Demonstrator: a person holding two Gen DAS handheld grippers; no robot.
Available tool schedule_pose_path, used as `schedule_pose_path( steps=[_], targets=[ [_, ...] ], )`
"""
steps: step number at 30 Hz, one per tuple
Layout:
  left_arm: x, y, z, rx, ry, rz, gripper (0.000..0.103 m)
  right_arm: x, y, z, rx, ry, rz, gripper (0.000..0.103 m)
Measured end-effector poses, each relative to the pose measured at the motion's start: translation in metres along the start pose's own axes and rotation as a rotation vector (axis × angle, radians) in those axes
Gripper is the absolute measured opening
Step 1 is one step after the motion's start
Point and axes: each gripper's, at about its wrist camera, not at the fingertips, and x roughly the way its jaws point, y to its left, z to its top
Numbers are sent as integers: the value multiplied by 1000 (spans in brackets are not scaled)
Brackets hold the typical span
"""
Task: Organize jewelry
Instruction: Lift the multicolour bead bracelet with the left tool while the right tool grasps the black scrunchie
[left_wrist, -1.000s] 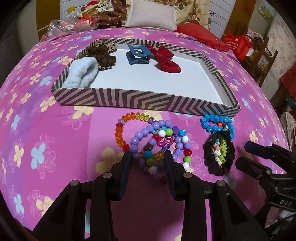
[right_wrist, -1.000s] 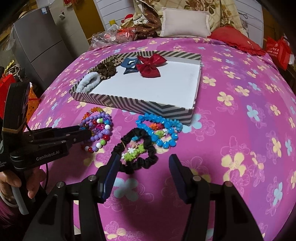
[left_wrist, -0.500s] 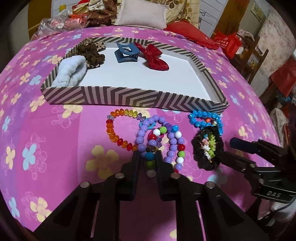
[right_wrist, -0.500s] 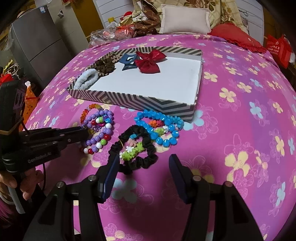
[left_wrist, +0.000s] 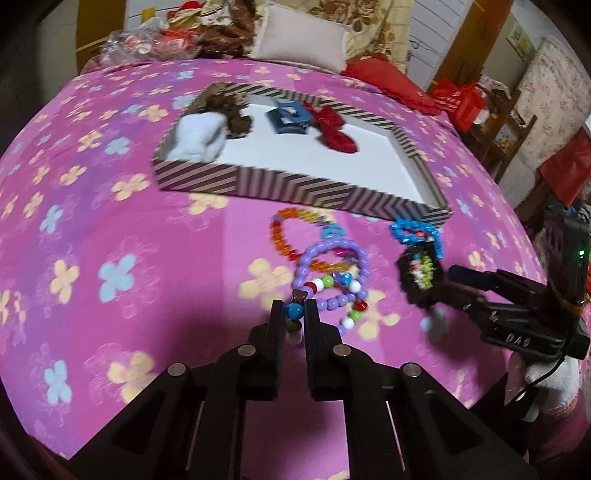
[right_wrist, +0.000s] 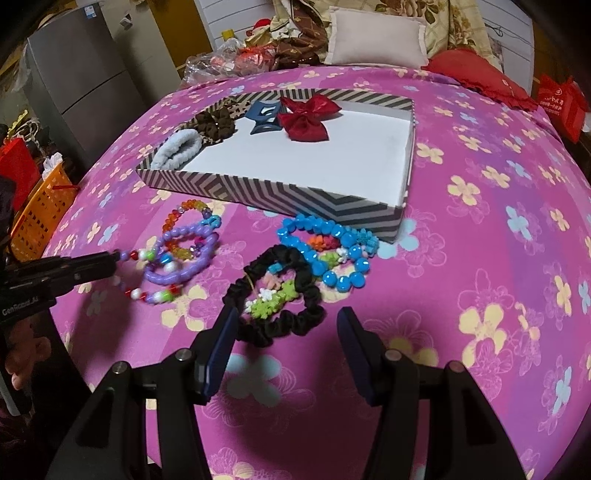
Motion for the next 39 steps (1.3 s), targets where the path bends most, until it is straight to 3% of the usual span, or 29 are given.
schedule_pose_path(
  steps=[7,12,18,22,23,24,31,39],
  targets=[
    [8,9,-8,-17,19,57,3,2,-1,2,-1,-13,-17,57],
    [13,11,-11,-35,39,41,13,-1,-6,0,5,-17,-18,45],
    [17,12,-13,-49,48,47,14,2,-9,3,-1,-18,-36,35],
    [18,8,-13,-36,38,61,14,9,-6,4,-32,-34,-64,18],
    [18,6,-14,-23,40,60,11,10,-4,4,-39,-28,-55,9],
    [19,5,-14,-18,45,50,2,10,-2,4,-47,-29,-50,8],
    [-6,2,-6,-23,-10,-18,2,-16,0,7,-55,-84,-14,6],
    [-44,-15,22,33,-97,-43,2,-51,5,27,-64,-168,23,6]
  ],
)
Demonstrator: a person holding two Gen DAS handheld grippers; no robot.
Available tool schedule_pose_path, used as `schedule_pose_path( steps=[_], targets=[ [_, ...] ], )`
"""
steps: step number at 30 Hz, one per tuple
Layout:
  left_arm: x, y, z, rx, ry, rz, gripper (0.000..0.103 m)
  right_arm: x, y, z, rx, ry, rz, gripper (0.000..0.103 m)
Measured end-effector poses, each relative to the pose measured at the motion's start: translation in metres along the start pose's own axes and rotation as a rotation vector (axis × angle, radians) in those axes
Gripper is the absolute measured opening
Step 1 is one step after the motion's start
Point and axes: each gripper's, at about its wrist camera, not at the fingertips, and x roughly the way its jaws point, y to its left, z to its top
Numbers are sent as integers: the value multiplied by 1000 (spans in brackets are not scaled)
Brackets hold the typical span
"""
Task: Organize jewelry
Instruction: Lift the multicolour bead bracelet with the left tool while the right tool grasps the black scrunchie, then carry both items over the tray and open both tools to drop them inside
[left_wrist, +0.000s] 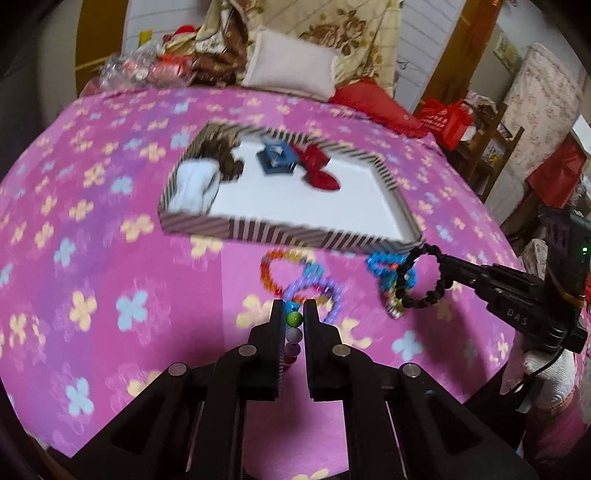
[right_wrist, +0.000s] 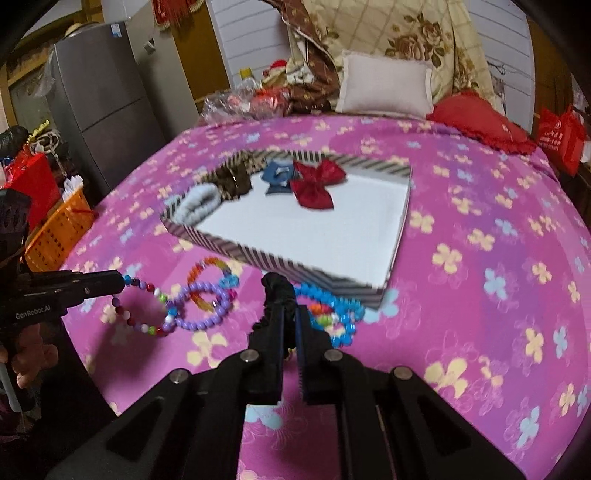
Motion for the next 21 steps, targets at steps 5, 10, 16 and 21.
schedule_pose_path(
  steps=[5,10,16,21],
  targets=[
    [-11,-8,25,34,-46,25,2,-9,-4,15,5,-39,-6,6],
    [-12,-11,53,35,-89,45,2,-9,-14,30,15,-66,-25,6],
    [9,-19,88,42,-105,81,2,4,-26,47,34,-70,-35,6],
    [37,-24,107,43,-85,99,2,21,-32,64,32,-56,-44,6]
  ],
)
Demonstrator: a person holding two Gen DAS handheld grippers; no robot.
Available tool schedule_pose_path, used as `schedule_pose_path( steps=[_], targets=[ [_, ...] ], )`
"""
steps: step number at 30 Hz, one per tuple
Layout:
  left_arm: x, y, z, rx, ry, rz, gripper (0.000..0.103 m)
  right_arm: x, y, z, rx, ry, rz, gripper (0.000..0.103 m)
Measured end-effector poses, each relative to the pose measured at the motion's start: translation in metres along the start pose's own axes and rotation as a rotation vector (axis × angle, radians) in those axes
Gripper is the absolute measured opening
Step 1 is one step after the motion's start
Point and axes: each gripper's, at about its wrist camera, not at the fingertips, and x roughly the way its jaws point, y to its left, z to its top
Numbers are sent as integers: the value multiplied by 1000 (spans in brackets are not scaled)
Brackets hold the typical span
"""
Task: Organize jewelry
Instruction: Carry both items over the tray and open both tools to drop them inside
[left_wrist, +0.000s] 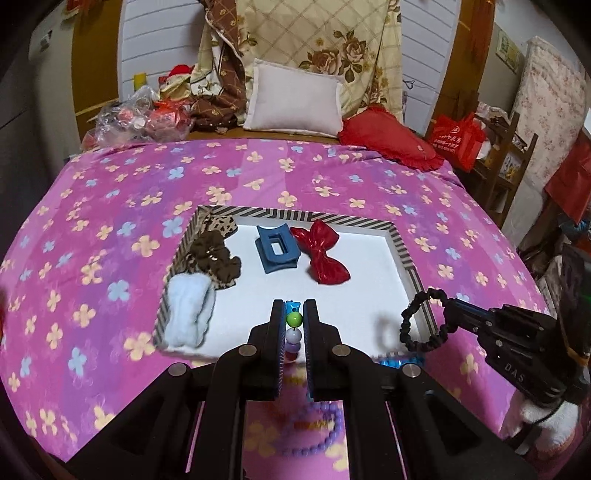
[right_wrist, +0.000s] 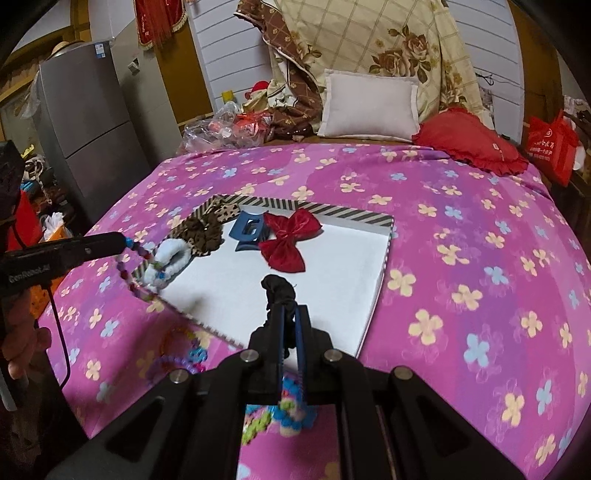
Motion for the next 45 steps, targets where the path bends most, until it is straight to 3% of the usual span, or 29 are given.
schedule_pose_path(
  steps=[6,11,21,28,35,45],
  targets=[
    [42,5,10,-35,44,7,2,32,-8,14,21,44,0,6],
    [68,16,2,-55,86,55,2,51,-14,14,36,75,-5,6],
    [71,20,3,-37,78,78,2,54,-17,21,32,73,-12,6],
    [83,27,7,-26,88,118,2,80,-27,36,41,114,-34,6],
    [103,54,2,-79,129,181,2,122,-51,50,64,183,-104,6],
    [123,56,5,-81,146,216,2,161,-62,70,54,231,-208,6]
  ],
)
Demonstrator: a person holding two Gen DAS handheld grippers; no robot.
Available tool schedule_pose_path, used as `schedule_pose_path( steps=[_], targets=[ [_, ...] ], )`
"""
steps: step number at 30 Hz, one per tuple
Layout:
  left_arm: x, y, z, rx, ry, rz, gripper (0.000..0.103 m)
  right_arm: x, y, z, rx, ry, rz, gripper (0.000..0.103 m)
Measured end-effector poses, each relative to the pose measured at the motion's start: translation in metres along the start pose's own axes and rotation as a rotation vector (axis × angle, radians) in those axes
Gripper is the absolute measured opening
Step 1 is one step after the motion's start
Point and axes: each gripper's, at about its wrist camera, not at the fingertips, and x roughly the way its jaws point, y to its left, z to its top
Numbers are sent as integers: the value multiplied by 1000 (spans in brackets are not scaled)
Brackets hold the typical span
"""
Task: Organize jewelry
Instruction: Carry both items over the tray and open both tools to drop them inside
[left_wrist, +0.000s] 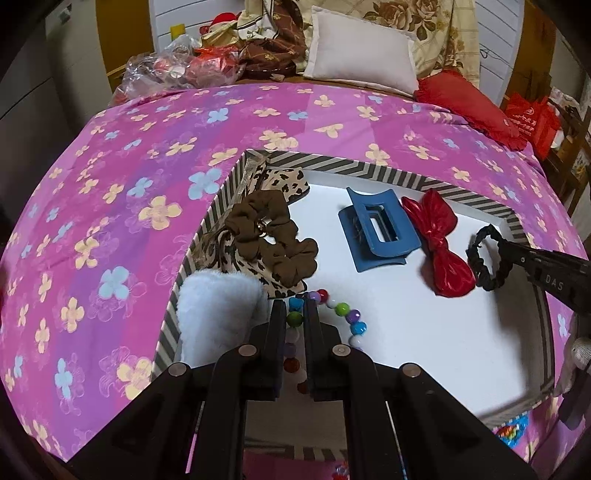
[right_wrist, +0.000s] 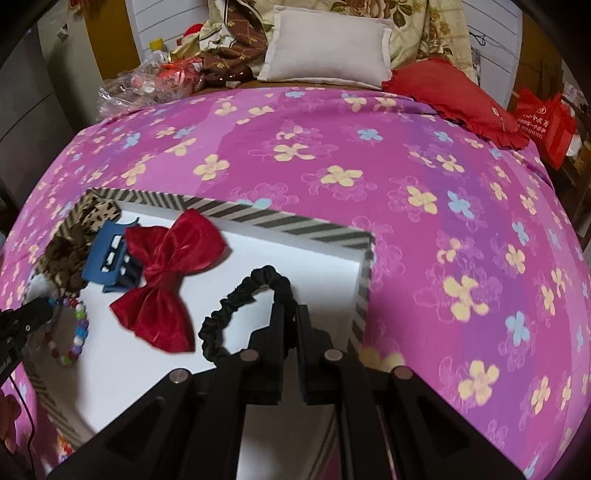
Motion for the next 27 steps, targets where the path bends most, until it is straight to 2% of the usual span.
schedule_pose_path(
  steps=[7,10,12,15,16,21,24,27],
  targets=[
    [5,-1,-2,6,1,23,2,11,10,12,-15,18,-23,7],
    [4,0,-3,-1,-4,19,2,13,8,14,2,27,-15,24],
    [1,4,-3,-35,-9,-32,5,11,3,13,25,19,-6,42],
    [-8,4,-3,-42,-32,-59,22,0,-4,9,56,-4,16,44],
    [-11,3,-3,-40,-38,-59,25,-4,-6,7,61,-10,27,44],
    [-34,-2,-10,-9,-76,-40,26,-41,-4,-14,57,-73,92,45],
    [-50,-3,-19,6,-101,-24,26,-65,-4,-29,63,-109,128,52],
    [-64,-5,-31,15,-117,-16,26,-88,-1,-49,66,-144,153,54]
  ],
)
